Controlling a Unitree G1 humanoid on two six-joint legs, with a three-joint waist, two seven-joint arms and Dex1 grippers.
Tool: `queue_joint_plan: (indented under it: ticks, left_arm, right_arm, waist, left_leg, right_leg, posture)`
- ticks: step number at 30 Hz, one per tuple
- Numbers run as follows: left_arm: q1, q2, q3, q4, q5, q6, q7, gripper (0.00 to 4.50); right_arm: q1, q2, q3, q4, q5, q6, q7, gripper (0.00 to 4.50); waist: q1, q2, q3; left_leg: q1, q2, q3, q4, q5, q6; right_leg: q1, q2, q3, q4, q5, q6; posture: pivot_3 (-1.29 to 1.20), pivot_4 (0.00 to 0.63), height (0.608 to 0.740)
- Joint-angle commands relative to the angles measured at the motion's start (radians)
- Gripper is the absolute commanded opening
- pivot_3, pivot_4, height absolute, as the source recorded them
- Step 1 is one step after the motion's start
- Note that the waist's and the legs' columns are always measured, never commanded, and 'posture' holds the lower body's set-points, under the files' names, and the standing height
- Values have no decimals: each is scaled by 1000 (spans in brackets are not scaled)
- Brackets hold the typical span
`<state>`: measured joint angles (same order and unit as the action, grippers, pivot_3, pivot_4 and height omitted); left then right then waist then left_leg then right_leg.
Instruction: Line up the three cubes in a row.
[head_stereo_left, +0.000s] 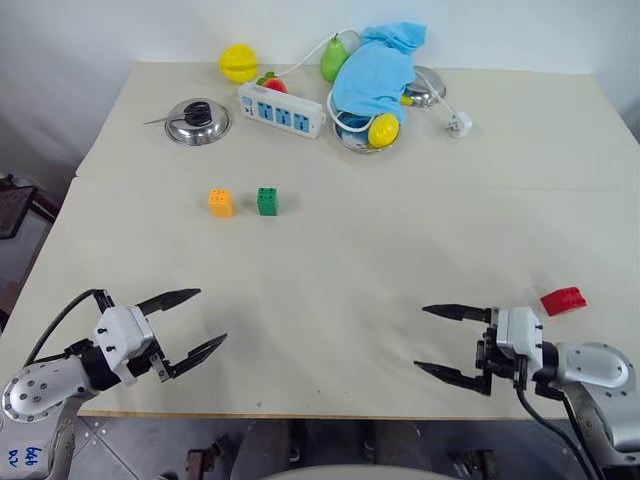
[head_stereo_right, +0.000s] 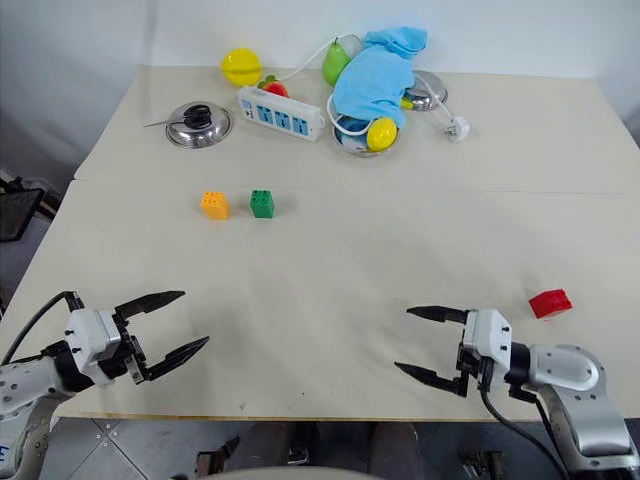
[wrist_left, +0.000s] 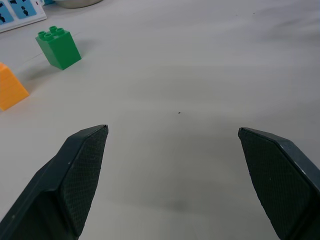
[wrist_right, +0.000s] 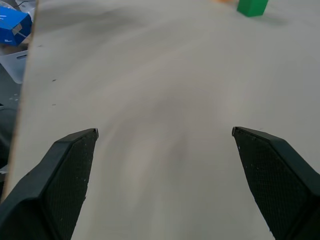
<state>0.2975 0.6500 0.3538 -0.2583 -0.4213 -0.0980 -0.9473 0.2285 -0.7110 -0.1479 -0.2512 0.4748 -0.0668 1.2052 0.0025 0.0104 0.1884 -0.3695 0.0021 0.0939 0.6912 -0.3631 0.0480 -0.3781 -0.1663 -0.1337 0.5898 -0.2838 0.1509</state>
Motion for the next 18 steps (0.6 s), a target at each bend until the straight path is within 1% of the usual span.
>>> queue_joint_plan:
  ticks: [1,3,4,5,7,8,11,13,15,18]
  left_arm:
    - [2,-3,6,-19,-17,-1,3,4417]
    - [-10,-1,-11,-40,-50,44,0,4417]
    - [-32,2,-25,-59,-101,100,-8,4417]
    - [-53,18,-58,-80,-130,160,-22,4417]
    - [-96,30,-120,-101,-157,203,-71,4417]
    - [-124,26,-155,-101,-137,205,-76,4417]
    - [-254,-29,-292,-74,-108,212,-103,4417]
    - [-334,-58,-377,-40,-84,208,-144,4417]
    - [-393,-83,-438,-11,-65,212,-166,4417]
    - [-463,-99,-508,38,-43,210,-221,4417]
  right_arm:
    - [63,18,-51,-71,10,-20,-48,4500]
    - [103,42,-80,-103,7,-26,-96,4500]
    - [133,53,-112,-126,11,-23,-128,4500]
    - [171,71,-157,-151,17,-21,-165,4500]
    - [244,104,-255,-185,43,-1,-234,4500]
    - [275,125,-311,-195,61,10,-273,4500]
    - [372,222,-534,-189,137,34,-425,4500]
    - [426,277,-640,-166,154,20,-479,4500]
    - [471,314,-695,-141,163,16,-496,4500]
    - [526,349,-730,-75,165,17,-485,4500]
  waist:
    - [0,0,0]
    - [0,0,0]
    - [1,0,0]
    - [6,0,0]
    - [17,1,0]
    - [23,1,0]
    - [34,3,-1]
    - [36,3,-2]
    - [30,4,-2]
    - [17,6,-3]
  left_leg:
    - [0,0,0,0,0,0]
    - [0,0,0,0,0,0]
    - [0,0,0,0,0,0]
    - [0,0,0,0,0,0]
    - [1,0,0,0,0,0]
    - [1,0,0,0,0,0]
    - [1,-2,-1,0,0,0]
    - [1,-3,-1,0,0,0]
    - [1,-2,0,0,0,0]
    - [2,-2,2,-1,0,0]
  right_leg:
    - [0,0,0,0,0,0]
    - [0,0,0,0,0,0]
    - [0,0,0,0,0,0]
    - [0,0,0,0,0,0]
    - [0,0,1,1,0,0]
    - [0,0,1,1,0,0]
    - [1,0,1,1,0,0]
    - [1,0,1,1,0,0]
    - [1,1,2,0,0,0]
    - [1,3,2,0,0,0]
  posture:
    - [0,150,740]
    - [0,150,740]
    - [0,150,740]
    - [0,150,740]
    - [0,150,740]
    - [0,150,740]
    - [0,150,740]
    - [0,150,740]
    - [0,150,740]
    - [0,150,740]
